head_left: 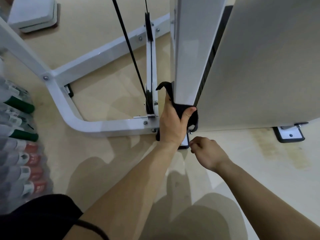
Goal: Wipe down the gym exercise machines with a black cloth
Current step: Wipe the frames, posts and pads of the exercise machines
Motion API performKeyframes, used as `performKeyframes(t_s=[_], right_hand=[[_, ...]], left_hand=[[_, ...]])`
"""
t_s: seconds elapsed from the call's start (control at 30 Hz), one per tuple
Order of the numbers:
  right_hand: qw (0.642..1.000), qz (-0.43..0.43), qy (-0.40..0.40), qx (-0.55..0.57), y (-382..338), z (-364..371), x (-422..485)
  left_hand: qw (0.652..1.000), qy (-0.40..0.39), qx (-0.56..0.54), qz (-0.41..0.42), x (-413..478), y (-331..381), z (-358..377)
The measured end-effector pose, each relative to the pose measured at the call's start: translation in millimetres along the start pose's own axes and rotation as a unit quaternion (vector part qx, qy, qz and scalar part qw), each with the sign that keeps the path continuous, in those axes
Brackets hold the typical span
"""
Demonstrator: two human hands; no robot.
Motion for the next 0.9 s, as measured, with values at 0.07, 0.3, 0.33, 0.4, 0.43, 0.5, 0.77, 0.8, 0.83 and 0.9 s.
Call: performKeyframes(t_s=[0.07,0.3,0.33,0.4,0.43,0.5,0.77,0.8,0.83,0.9], right_hand=[[1.0,0.014,-0.011,-0.01,10.0,8.0,4.7],[0.999,0.035,-0.025,-0.029,33.5,25.2,26.3],[0.999,0.037,-0.028,-0.024,35.3,28.3,30.8],[0.998,0.044,-0.037,-0.007,38.0,34.5,38.4],[0.998,0.048,-0.04,0.008,39.2,37.5,41.4],[0.997,0.053,-0.044,0.036,39.9,43.0,45.9],[0.995,0.041,-0.073,0.049,37.8,57.5,44.0],[0.995,0.041,-0.075,0.054,36.5,56.9,42.1],[0.994,0.041,-0.076,0.065,34.8,55.7,40.3],[0.993,0.037,-0.075,0.086,30.0,53.3,37.5]], left_hand=[[1.0,-0.009,0.007,-0.02,-7.1,-14.0,7.4],[0.99,-0.061,0.059,-0.114,-28.9,-70.1,32.4],[0.987,-0.071,0.079,-0.123,-31.6,-76.7,34.7],[0.98,-0.091,0.136,-0.113,-34.5,-84.7,36.5],[0.978,-0.095,0.16,-0.097,-34.8,-87.9,36.3],[0.973,-0.108,0.192,-0.068,-34.5,-95.4,36.7],[0.962,-0.152,0.219,-0.053,-36.3,-104.8,39.2],[0.968,-0.142,0.201,-0.047,-34.5,-102.0,37.7],[0.975,-0.125,0.176,-0.042,-31.5,-97.5,35.9],[0.988,-0.08,0.126,-0.042,-26.1,-85.5,31.9]])
Point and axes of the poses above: each hand's wrist, its own x-axis towards the middle knuckle, its own z-axis out of the palm, y = z × x, the point moved 5 cm from there along x, towards the middle knuckle, and after that the axes turned 11 degrees about z, right-handed, at the moved point
